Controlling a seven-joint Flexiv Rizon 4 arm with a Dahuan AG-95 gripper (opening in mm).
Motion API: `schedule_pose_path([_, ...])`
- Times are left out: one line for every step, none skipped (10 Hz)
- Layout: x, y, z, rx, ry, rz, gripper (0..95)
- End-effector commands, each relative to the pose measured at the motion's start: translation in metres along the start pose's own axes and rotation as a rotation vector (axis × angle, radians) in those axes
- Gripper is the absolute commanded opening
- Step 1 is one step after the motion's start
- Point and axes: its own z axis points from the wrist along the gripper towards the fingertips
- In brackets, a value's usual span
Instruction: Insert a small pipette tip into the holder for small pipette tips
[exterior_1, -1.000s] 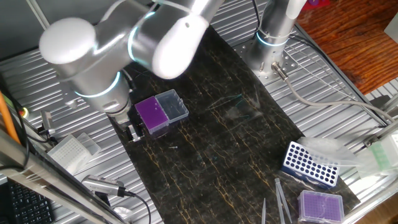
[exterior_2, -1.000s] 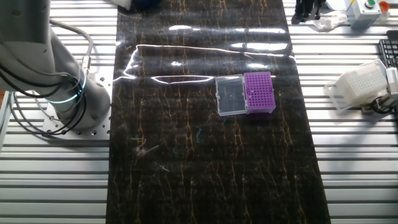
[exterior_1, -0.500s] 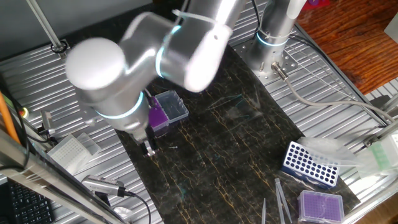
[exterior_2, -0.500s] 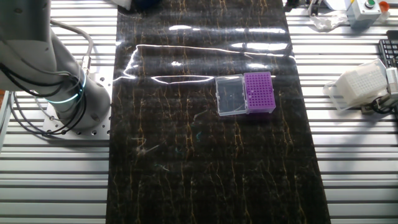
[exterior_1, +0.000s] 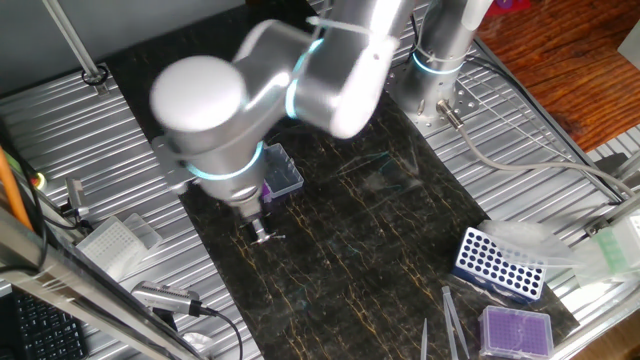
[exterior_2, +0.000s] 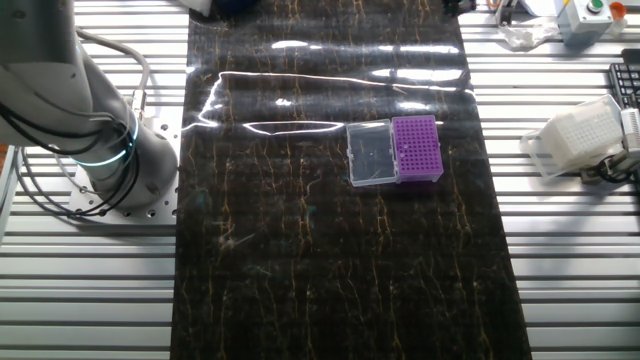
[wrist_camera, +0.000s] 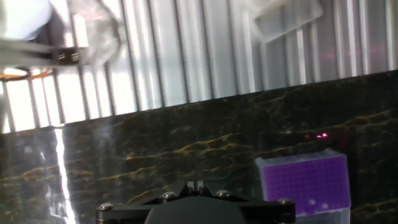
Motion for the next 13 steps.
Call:
schedule_pose_path([0.004, -0.001, 0.008, 0.003, -0.009, -0.016, 0.0])
schedule_pose_path([0.006, -0.002, 0.010, 0.001, -0.006, -0.029, 0.0])
schedule_pose_path([0.011, -0.003, 0.017, 0.001, 0.004, -0.057, 0.0])
schedule_pose_path([0.015, -0.005, 0.022, 0.002, 0.003, -0.073, 0.0])
schedule_pose_path([0.016, -0.007, 0.025, 0.002, 0.004, -0.084, 0.0])
schedule_pose_path([0.018, -0.011, 0.031, 0.001, 0.011, -0.092, 0.0])
schedule_pose_path([0.018, -0.012, 0.034, 0.002, 0.017, -0.095, 0.0])
schedule_pose_path([0.016, -0.016, 0.043, 0.002, 0.028, -0.096, 0.0])
schedule_pose_path([0.015, -0.018, 0.049, 0.001, 0.035, -0.093, 0.0])
schedule_pose_path([0.015, -0.020, 0.055, 0.000, 0.042, -0.087, 0.0])
schedule_pose_path([0.014, -0.020, 0.062, 0.000, 0.041, -0.083, 0.0])
schedule_pose_path([0.013, -0.020, 0.068, -0.002, 0.045, -0.081, 0.0])
schedule_pose_path([0.013, -0.019, 0.072, -0.003, 0.046, -0.080, 0.0])
